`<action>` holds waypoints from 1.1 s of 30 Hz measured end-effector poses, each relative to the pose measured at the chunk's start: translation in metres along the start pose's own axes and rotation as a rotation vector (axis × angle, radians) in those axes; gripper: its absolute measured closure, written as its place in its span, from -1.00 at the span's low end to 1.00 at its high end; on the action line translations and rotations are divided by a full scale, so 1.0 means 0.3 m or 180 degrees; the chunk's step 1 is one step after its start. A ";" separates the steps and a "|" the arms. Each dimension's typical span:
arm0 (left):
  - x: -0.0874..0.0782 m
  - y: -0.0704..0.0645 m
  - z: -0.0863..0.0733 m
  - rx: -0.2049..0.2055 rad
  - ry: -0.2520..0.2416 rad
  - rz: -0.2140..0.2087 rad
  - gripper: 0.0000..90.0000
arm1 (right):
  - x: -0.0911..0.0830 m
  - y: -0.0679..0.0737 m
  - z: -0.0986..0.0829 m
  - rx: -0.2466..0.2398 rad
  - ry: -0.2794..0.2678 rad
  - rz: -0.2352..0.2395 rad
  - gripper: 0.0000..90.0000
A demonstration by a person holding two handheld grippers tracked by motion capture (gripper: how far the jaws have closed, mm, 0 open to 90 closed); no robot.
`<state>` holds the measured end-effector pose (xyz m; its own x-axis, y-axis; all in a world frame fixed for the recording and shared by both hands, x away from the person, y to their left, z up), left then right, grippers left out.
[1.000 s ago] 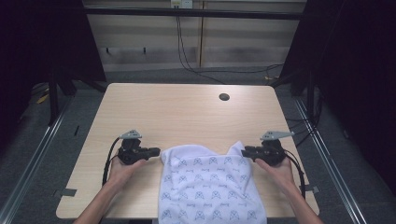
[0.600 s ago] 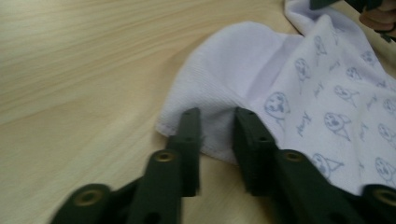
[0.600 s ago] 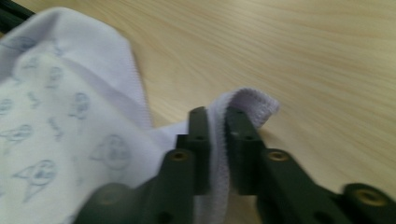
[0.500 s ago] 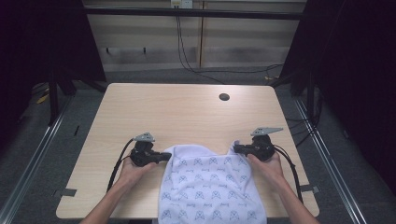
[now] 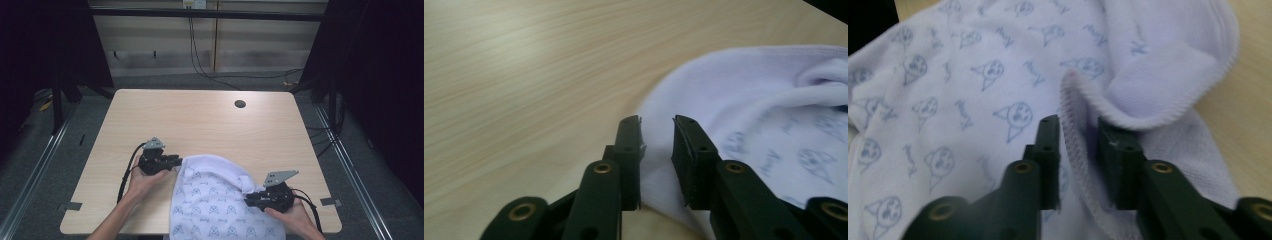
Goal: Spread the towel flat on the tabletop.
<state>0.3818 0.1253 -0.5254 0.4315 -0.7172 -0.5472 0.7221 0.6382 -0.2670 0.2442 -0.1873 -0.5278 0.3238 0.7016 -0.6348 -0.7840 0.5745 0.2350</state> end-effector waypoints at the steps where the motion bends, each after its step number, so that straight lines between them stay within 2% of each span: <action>1: 0.000 0.000 0.000 0.0000 0.0000 0.0000 0.49 | 0.000 0.000 0.000 0.0000 0.0000 0.0000 0.53; 2: 0.012 0.028 -0.003 -0.0137 0.0010 -0.0033 0.44 | 0.001 -0.009 0.010 0.0071 -0.0059 0.0024 0.42; 3: 0.012 0.028 -0.003 -0.0137 0.0010 -0.0033 0.39 | 0.001 -0.009 0.010 0.0071 -0.0059 0.0024 0.42; 4: 0.031 0.031 -0.011 -0.0178 0.0078 -0.0049 0.33 | 0.009 -0.021 0.012 0.0149 -0.0057 0.0008 0.40; 5: 0.031 0.031 -0.011 -0.0178 0.0078 -0.0049 0.32 | 0.009 -0.021 0.012 0.0149 -0.0057 0.0008 0.40; 7: 0.050 0.009 -0.019 -0.0128 0.0144 -0.0137 0.33 | 0.014 -0.024 0.009 0.0126 -0.0036 -0.0017 0.41; 8: 0.066 -0.017 -0.028 0.0002 0.0295 -0.0117 0.47 | 0.012 -0.019 0.014 0.0137 -0.0059 -0.0044 0.42; 9: 0.075 -0.028 -0.037 0.0028 0.0378 -0.0165 0.60 | 0.010 -0.016 0.017 0.0124 -0.0079 -0.0041 0.46; 10: 0.078 -0.034 -0.040 0.0046 0.0372 -0.0192 0.72 | 0.008 -0.014 0.018 0.0122 -0.0085 -0.0044 0.56; 11: 0.078 -0.034 -0.040 0.0046 0.0372 -0.0192 0.85 | 0.008 -0.014 0.018 0.0122 -0.0085 -0.0044 0.56; 12: 0.078 -0.041 -0.038 0.0081 0.0354 -0.0223 0.85 | 0.007 -0.015 0.019 0.0104 -0.0085 -0.0062 0.71; 13: 0.060 -0.048 -0.019 0.0138 0.0217 -0.0131 0.92 | 0.004 -0.018 0.017 0.0098 -0.0090 -0.0072 0.90; 14: 0.047 -0.055 -0.005 0.0111 0.0118 -0.0174 0.93 | 0.000 -0.021 0.018 0.0098 -0.0107 -0.0066 0.93; 15: 0.047 -0.055 -0.005 0.0111 0.0118 -0.0174 0.93 | 0.000 -0.021 0.018 0.0098 -0.0107 -0.0066 0.93; 16: 0.004 -0.085 0.037 0.0189 -0.0130 -0.0206 0.93 | -0.011 -0.025 0.022 0.0108 -0.0156 -0.0062 0.96; 17: 0.004 -0.085 0.037 0.0189 -0.0130 -0.0206 0.93 | -0.011 -0.025 0.022 0.0108 -0.0156 -0.0062 0.96; 18: -0.042 -0.143 0.070 0.0295 -0.0320 -0.0325 0.93 | -0.027 -0.031 0.027 0.0130 -0.0218 -0.0057 0.97; 19: -0.042 -0.143 0.070 0.0295 -0.0320 -0.0325 0.93 | -0.027 -0.031 0.027 0.0130 -0.0218 -0.0057 0.97; 20: -0.066 -0.209 0.077 0.0452 -0.0358 -0.0475 0.93 | -0.038 -0.039 0.029 0.0155 -0.0270 -0.0093 0.97; 21: -0.066 -0.209 0.077 0.0452 -0.0358 -0.0475 0.93 | -0.038 -0.039 0.029 0.0155 -0.0270 -0.0093 0.97; 22: -0.075 -0.282 0.067 0.0653 -0.0320 -0.0613 0.93 | -0.050 -0.047 0.036 0.0164 -0.0324 -0.0143 0.97; 23: -0.075 -0.282 0.067 0.0653 -0.0320 -0.0613 0.93 | -0.057 -0.052 0.041 0.0183 -0.0365 -0.0139 0.97; 24: -0.069 -0.318 0.054 0.0743 -0.0252 -0.0694 0.93 | -0.057 -0.052 0.041 0.0183 -0.0365 -0.0139 0.97; 25: -0.053 -0.346 0.026 0.0873 -0.0124 -0.0713 0.93 | -0.085 -0.070 0.061 0.0229 -0.0490 -0.0200 0.98; 26: -0.047 -0.350 0.013 0.0905 -0.0075 -0.0733 0.93 | -0.100 -0.080 0.071 0.0254 -0.0562 -0.0206 0.98; 27: -0.047 -0.350 0.013 0.0905 -0.0075 -0.0733 0.93 | -0.100 -0.080 0.071 0.0254 -0.0562 -0.0206 0.98; 28: -0.032 -0.350 -0.011 0.0922 0.0048 -0.0789 0.93 | -0.131 -0.100 0.085 0.0272 -0.0657 -0.0274 0.98; 29: -0.032 -0.350 -0.011 0.0922 0.0048 -0.0789 0.93 | -0.131 -0.100 0.085 0.0272 -0.0657 -0.0274 0.98; 30: -0.004 -0.343 -0.047 0.0830 0.0218 -0.0859 0.92 | -0.167 -0.132 0.087 0.0347 -0.0755 -0.0359 0.98; 32: 0.033 -0.347 -0.097 0.0894 0.0498 -0.0904 0.91 | -0.180 -0.159 0.070 0.0427 -0.0751 -0.0437 0.98; 33: 0.033 -0.347 -0.097 0.0894 0.0498 -0.0904 0.89 | -0.180 -0.159 0.070 0.0427 -0.0751 -0.0437 0.98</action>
<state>0.2950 0.0598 -0.5262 0.1226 -0.7885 -0.6027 0.9290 0.3049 -0.2098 0.2753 -0.2438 -0.4893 0.5483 0.6830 -0.4826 -0.6525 0.7103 0.2640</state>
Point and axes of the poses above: each handheld gripper's, and its own axes: x roughly forward along the jaws, z roughly out of its top, y roughly to its left, the point moved 6 cm from there along x, roughly forward along the jaws, and after that the axes turned 3 degrees about -y, right-handed, at the moved point
